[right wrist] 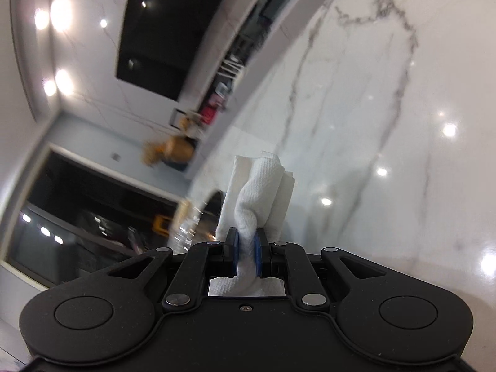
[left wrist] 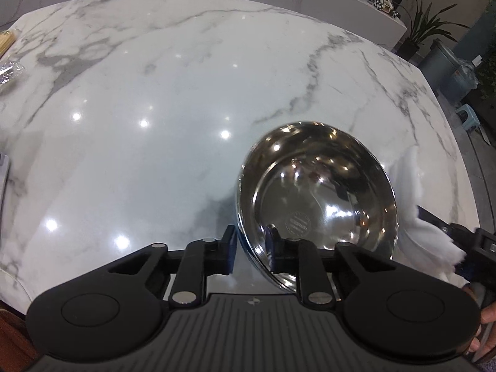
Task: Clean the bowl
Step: 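Rub the towel along the blue bowl exterior with the right gripper while the left gripper holds the bowl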
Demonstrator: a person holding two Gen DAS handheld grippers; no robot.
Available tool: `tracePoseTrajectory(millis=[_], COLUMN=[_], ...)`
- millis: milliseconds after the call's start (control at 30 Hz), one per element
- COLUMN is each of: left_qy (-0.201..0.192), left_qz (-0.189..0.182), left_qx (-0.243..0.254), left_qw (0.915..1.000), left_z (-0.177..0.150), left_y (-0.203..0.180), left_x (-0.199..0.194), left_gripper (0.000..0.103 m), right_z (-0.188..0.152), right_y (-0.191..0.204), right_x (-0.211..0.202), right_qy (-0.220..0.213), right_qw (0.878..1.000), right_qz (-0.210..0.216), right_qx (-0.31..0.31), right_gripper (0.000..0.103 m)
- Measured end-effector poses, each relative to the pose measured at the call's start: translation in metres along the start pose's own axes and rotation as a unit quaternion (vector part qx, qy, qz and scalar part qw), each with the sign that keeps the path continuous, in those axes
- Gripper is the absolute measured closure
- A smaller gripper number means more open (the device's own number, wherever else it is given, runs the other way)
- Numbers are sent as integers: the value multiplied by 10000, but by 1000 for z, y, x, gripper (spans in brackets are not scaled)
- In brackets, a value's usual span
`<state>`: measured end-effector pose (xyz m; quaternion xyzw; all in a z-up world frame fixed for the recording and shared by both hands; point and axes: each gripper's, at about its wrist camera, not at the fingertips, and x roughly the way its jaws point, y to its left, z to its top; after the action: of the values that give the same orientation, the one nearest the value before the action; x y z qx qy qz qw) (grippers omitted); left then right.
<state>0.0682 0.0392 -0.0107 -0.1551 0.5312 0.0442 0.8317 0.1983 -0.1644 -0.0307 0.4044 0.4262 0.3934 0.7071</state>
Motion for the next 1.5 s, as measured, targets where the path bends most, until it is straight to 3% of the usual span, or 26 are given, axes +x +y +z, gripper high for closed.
tracePoseTrajectory(millis=[433, 567, 767, 833, 867, 967, 1100, 1233, 1500], left_qy=[-16, 146, 187, 138, 107, 60, -25, -52, -80], left_qz=[116, 46, 66, 137, 152, 235, 321, 341, 363], left_qx=[102, -118, 111, 260, 332, 476, 621, 710, 763], left_qw=[9999, 9998, 9997, 9995, 9993, 9986, 9976, 9969, 9964], left_z=[0, -4, -10, -10, -9, -7, -2, 1, 2], left_y=[-5, 0, -8, -10, -11, -11, -9, -10, -11], left_x=[5, 7, 5, 4, 2, 1, -1, -1, 1], left_gripper=[86, 70, 69, 73, 80, 84, 90, 91, 91], right_z=[-7, -9, -13, -14, -14, -14, -10, -10, -15], right_y=[-3, -2, -2, -3, -4, -8, -12, -11, -10], right_x=[25, 31, 38, 40, 34, 19, 5, 2, 14], right_qy=[767, 795, 805, 780, 725, 497, 69, -58, 227], right_qw=[9928, 9928, 9926, 9929, 9936, 9964, 9999, 9997, 9993], right_qz=[-800, -788, -784, -777, -760, -634, -107, 249, -105], right_qx=[-445, -432, -457, -447, -416, -280, -7, -21, -288], right_gripper=[93, 93, 93, 93, 93, 93, 93, 93, 93])
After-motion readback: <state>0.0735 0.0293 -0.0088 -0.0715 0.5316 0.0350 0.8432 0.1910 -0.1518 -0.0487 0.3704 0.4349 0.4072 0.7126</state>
